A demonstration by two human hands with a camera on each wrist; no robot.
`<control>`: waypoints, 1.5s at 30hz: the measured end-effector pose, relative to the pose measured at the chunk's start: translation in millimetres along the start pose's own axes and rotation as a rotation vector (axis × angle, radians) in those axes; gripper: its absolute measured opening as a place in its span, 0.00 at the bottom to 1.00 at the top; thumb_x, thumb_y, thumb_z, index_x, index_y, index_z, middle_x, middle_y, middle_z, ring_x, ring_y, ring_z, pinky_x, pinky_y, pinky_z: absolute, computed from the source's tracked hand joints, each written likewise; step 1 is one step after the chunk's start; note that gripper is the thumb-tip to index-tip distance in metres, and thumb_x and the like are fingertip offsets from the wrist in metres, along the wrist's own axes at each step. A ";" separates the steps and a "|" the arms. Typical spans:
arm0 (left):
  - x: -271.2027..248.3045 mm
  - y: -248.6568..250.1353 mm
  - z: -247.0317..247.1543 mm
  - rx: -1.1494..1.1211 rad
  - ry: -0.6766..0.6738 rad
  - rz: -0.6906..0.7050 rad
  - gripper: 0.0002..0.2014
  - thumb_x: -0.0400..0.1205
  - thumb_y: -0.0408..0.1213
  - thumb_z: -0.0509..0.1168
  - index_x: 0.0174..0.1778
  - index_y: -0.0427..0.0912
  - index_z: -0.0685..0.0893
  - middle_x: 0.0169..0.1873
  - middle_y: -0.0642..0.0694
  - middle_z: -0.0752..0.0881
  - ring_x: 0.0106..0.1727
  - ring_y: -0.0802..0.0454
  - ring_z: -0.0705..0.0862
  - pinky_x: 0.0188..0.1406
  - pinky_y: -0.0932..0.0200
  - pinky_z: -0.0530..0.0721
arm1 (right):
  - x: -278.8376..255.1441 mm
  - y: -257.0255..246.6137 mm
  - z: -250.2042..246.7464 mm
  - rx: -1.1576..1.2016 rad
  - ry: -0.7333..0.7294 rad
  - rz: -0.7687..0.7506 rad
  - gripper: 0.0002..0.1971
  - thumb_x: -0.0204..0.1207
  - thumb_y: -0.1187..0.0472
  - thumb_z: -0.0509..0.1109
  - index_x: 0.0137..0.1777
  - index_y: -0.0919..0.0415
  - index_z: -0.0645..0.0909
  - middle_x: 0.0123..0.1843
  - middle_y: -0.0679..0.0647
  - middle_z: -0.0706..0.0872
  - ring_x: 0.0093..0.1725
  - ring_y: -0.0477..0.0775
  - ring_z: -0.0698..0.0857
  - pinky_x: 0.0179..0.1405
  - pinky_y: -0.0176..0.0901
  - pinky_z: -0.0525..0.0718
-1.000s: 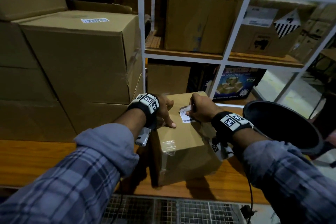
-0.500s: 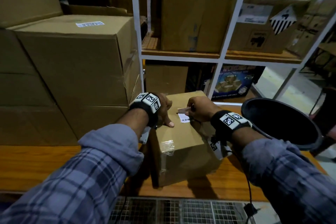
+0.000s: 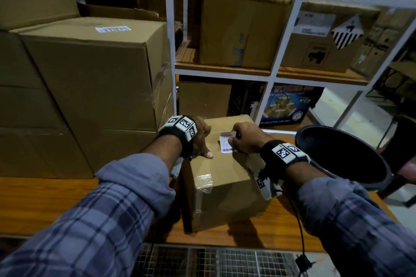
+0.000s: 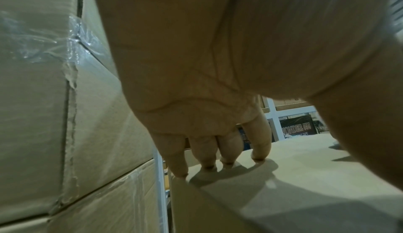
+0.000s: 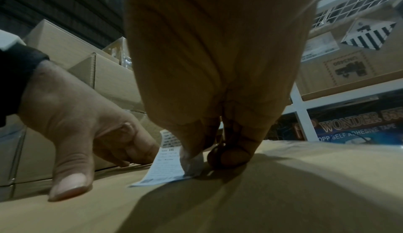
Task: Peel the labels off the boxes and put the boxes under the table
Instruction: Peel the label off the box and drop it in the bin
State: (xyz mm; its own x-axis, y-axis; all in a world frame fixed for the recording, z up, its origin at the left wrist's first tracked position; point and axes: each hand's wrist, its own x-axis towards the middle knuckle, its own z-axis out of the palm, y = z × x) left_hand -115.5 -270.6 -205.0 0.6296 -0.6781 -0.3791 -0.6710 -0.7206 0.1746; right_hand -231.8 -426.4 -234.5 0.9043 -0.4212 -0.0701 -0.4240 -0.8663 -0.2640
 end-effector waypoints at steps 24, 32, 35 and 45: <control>8.0 -6.7 8.6 -0.017 0.028 -0.020 0.55 0.64 0.62 0.84 0.87 0.62 0.66 0.89 0.54 0.63 0.85 0.43 0.70 0.78 0.38 0.75 | -10.8 2.0 -8.1 0.118 -0.045 0.036 0.06 0.85 0.61 0.71 0.60 0.57 0.79 0.58 0.57 0.87 0.60 0.59 0.86 0.61 0.53 0.88; 12.4 -8.4 7.0 -0.092 -0.034 -0.038 0.57 0.65 0.57 0.86 0.89 0.62 0.64 0.89 0.55 0.62 0.84 0.42 0.69 0.74 0.42 0.75 | -9.6 -0.6 -12.0 0.051 -0.090 0.029 0.10 0.86 0.60 0.68 0.65 0.59 0.79 0.65 0.60 0.87 0.64 0.60 0.85 0.65 0.55 0.87; 13.0 -8.5 6.1 -0.066 -0.045 -0.045 0.58 0.63 0.60 0.86 0.89 0.63 0.63 0.90 0.56 0.59 0.86 0.41 0.66 0.78 0.38 0.73 | -8.1 -0.4 -15.2 0.055 -0.105 0.033 0.13 0.87 0.60 0.67 0.68 0.60 0.78 0.67 0.61 0.86 0.65 0.61 0.85 0.67 0.57 0.86; 17.9 -8.9 8.1 0.006 -0.020 -0.046 0.62 0.56 0.69 0.84 0.87 0.69 0.61 0.90 0.57 0.58 0.87 0.41 0.65 0.78 0.38 0.74 | -6.7 11.7 -18.5 0.121 -0.124 0.001 0.14 0.88 0.58 0.67 0.71 0.59 0.76 0.69 0.60 0.84 0.63 0.57 0.83 0.61 0.50 0.82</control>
State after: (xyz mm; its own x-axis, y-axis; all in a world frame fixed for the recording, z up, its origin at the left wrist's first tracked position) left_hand -101.4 -275.3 -220.8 0.6520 -0.6411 -0.4048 -0.6436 -0.7502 0.1515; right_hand -243.7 -438.7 -219.4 0.9062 -0.3795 -0.1866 -0.4227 -0.8241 -0.3770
